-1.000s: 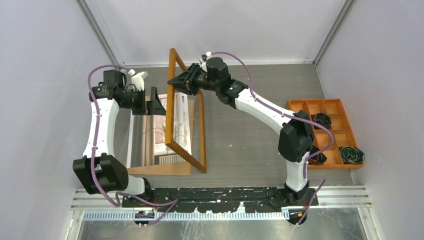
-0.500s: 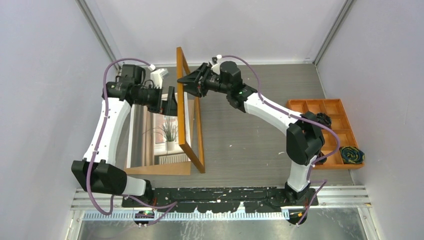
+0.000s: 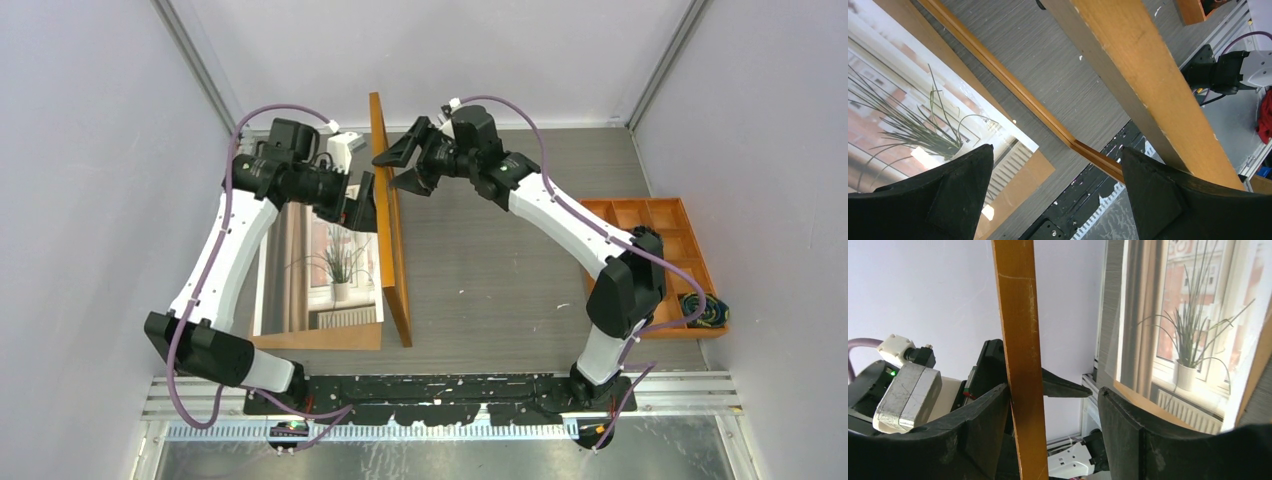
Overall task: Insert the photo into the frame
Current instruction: Turn over the photo frame at the center of the board.
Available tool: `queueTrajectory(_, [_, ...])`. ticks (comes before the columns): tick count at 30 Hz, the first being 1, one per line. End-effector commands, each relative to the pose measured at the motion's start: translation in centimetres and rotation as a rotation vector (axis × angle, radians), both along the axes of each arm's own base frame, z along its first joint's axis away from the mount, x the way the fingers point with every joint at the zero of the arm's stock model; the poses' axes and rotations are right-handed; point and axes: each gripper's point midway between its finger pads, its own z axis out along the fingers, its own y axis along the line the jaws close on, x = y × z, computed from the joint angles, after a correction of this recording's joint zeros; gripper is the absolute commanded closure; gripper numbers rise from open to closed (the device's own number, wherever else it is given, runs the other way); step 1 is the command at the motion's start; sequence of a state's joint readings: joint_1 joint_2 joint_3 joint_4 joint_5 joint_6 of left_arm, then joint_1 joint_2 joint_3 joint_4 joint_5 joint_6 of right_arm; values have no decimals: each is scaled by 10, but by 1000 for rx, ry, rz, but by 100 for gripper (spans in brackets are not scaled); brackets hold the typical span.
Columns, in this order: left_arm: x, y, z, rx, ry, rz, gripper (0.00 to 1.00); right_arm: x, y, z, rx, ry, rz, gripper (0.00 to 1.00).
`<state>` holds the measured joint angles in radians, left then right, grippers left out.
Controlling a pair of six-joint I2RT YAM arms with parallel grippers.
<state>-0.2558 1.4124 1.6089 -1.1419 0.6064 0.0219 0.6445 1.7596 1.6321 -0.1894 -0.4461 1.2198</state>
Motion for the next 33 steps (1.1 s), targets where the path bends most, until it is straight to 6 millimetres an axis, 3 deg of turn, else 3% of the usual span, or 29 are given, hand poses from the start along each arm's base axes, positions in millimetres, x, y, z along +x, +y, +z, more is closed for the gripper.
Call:
queueTrajectory(1, [8,-11,6,24,-33,-8,0,-18,-15,14,-75,-40,33,31])
queueTrajectory(11, [19,-22,-1,72,-46,-21,0,-22,-31,29,-131,-74,28,31])
queueTrajectory(22, [25,-21,-7,108,-68,-21,0,-33,-58,33,-307,-114,57,41])
queueTrajectory(27, [30,-10,-14,168,-128,-12,0,-34,-76,31,-399,-132,39,46])
queueTrajectory(33, [41,11,-37,291,-243,-24,0,-35,-106,16,-573,-141,17,57])
